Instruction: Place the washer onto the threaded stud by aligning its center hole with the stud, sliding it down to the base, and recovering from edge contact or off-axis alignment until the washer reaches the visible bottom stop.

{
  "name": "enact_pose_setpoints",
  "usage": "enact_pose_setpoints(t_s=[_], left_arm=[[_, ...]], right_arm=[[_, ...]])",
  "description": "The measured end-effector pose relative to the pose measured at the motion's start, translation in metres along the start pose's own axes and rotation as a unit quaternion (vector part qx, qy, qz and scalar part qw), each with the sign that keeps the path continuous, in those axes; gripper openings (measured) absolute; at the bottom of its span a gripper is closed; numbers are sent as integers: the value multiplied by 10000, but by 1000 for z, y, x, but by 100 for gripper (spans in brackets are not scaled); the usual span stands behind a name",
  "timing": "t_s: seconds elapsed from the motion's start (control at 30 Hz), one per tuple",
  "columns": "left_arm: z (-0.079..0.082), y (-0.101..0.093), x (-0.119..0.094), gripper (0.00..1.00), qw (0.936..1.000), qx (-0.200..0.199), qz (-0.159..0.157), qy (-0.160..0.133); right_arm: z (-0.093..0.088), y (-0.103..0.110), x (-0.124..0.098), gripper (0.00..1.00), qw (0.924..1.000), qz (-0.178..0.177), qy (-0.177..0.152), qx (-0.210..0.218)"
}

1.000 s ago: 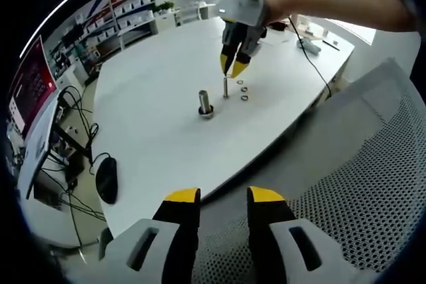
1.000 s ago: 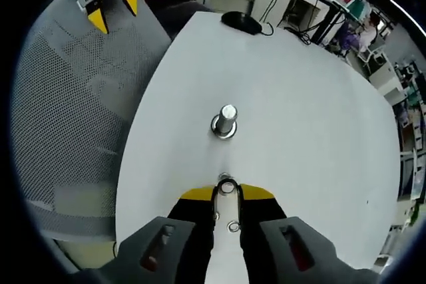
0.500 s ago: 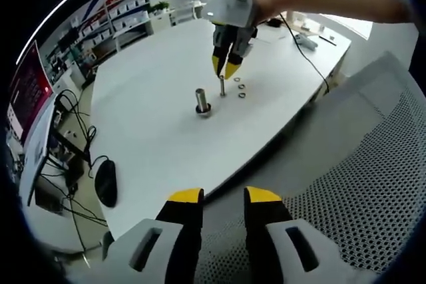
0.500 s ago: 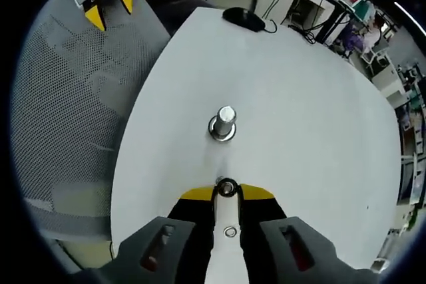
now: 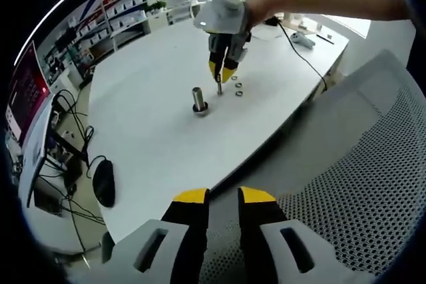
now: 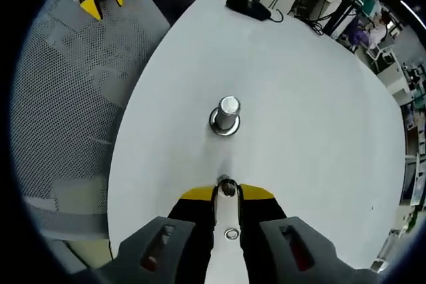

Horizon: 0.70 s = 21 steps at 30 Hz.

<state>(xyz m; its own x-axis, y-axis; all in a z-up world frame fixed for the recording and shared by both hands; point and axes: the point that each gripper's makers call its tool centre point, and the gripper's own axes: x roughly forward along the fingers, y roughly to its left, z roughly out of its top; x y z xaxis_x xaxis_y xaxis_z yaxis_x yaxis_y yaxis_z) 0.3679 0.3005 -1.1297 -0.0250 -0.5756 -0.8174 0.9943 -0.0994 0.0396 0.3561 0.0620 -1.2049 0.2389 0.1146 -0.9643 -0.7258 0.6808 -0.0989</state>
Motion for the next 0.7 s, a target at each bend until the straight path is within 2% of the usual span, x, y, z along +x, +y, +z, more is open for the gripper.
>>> enact_pose_setpoints(t_s=[0.37,0.7], left_arm=[[-2,2,0,15,9999,-95,40,36],[-2,2,0,15,9999,-141,56,54]], right_arm=[[-8,5,22,14,9998,85,164,106],[-9,3,29,16,9996,98,236,120]])
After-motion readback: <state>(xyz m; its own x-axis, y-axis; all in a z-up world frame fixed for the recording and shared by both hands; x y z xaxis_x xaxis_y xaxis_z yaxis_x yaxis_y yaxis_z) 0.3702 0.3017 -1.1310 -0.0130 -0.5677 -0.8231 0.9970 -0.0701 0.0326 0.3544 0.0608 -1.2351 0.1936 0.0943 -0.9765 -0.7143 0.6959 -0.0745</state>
